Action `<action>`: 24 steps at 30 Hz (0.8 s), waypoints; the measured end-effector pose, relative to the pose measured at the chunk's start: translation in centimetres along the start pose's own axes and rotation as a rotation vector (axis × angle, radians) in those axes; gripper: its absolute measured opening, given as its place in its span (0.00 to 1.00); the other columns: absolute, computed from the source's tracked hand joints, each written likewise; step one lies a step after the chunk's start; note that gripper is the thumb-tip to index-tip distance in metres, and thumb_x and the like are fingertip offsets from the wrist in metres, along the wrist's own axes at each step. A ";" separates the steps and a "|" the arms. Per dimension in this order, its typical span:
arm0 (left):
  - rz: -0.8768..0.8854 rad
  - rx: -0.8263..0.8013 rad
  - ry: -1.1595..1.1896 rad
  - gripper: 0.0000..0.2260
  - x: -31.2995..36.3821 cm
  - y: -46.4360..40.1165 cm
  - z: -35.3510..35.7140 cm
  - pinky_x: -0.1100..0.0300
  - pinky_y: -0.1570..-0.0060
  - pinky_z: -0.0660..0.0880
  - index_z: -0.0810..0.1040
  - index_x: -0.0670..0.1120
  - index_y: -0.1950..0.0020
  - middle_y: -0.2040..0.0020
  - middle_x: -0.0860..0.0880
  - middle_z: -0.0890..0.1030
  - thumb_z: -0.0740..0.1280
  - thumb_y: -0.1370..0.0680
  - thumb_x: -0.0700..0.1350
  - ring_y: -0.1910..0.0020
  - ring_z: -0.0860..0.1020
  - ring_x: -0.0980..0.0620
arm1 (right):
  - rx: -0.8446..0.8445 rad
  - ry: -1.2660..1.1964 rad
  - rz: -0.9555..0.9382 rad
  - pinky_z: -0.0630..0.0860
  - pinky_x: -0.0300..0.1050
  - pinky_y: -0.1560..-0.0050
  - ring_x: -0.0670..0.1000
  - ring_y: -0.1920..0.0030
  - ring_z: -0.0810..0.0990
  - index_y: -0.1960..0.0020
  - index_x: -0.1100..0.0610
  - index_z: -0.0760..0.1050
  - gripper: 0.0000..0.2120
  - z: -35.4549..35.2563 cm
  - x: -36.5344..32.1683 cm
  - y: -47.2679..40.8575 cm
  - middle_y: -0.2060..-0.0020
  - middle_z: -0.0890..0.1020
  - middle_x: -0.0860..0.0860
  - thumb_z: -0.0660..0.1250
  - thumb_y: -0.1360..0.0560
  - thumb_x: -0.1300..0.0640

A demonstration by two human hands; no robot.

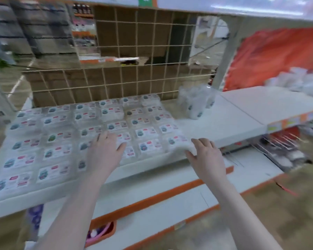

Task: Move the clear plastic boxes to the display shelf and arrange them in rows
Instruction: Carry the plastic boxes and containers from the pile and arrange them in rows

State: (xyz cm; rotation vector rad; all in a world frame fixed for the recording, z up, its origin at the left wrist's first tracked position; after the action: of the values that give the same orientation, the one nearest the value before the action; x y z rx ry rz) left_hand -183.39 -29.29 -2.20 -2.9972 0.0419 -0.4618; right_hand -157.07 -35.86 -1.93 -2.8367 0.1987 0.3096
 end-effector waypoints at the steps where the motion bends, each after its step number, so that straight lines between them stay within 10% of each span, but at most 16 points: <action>1: 0.022 -0.018 -0.002 0.21 1.5 0.3 0.3 0.49 0.34 0.65 0.71 0.45 0.32 0.31 0.43 0.69 0.59 0.21 0.55 0.32 0.66 0.43 | 0.031 0.013 0.021 0.70 0.51 0.44 0.60 0.43 0.74 0.37 0.61 0.74 0.20 -0.6 1.2 0.7 0.44 0.78 0.57 0.66 0.25 0.51; 24: 0.432 -0.074 0.146 0.24 50.8 1.2 13.8 0.53 0.31 0.58 0.65 0.45 0.28 0.27 0.45 0.64 0.59 0.21 0.55 0.28 0.59 0.47 | 0.212 0.112 0.306 0.73 0.52 0.50 0.61 0.47 0.76 0.41 0.65 0.74 0.20 -12.2 44.5 1.0 0.48 0.79 0.60 0.69 0.26 0.52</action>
State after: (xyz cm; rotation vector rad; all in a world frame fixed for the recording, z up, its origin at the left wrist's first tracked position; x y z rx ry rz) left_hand -130.80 -31.33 -0.28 -2.8913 0.7143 -0.6323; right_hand -111.84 -45.02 -1.00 -2.6100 0.6527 0.1782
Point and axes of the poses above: each hand's wrist, its own y-axis away from the middle knuckle, its own z-axis out of the palm, x = y × z, the point moved 6 cm from there along -y, towards the middle knuckle
